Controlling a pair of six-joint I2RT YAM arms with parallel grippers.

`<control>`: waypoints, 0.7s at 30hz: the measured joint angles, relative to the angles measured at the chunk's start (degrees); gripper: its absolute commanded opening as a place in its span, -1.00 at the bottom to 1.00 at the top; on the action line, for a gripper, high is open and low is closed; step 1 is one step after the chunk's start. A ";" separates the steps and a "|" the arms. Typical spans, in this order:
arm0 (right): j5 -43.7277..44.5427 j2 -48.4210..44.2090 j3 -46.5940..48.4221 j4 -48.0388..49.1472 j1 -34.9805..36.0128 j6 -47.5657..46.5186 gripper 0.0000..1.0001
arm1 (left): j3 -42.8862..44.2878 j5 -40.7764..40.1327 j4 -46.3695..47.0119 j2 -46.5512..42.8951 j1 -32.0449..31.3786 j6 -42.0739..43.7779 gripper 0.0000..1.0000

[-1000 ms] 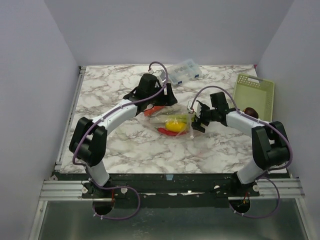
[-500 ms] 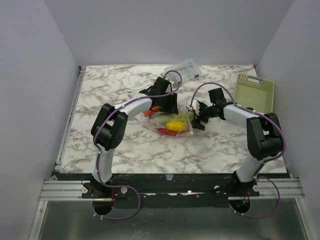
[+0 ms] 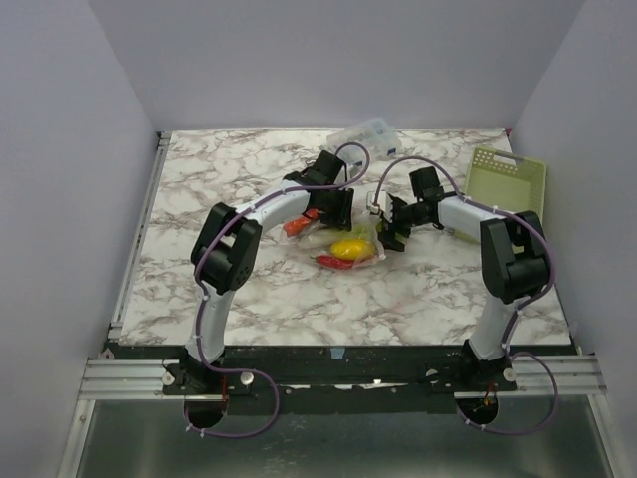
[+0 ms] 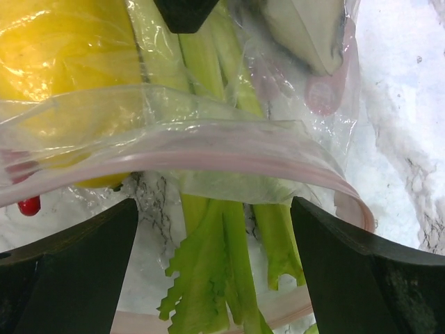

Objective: Open the zip-top bag and remove the fake food
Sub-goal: Pick up the fake vegetable from the zipper food storage bag.

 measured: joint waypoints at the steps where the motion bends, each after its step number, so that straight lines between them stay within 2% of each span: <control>1: 0.00 0.61 0.70 -0.33 0.00 -0.17 0.88 | 0.35 0.00 -0.39 0.20 0.00 0.31 -0.39; 9: 0.31 8.00 10.23 -8.11 0.00 -0.68 0.82 | 1.25 0.26 -1.62 0.70 0.00 1.53 -0.41; 14: 0.90 11.67 15.47 -12.85 0.00 1.31 0.68 | 1.25 0.42 -1.62 0.74 0.00 1.57 -0.40; 21: 1.57 12.59 16.83 -13.22 0.00 2.45 0.00 | 1.25 0.52 -1.60 0.74 0.02 1.42 -0.30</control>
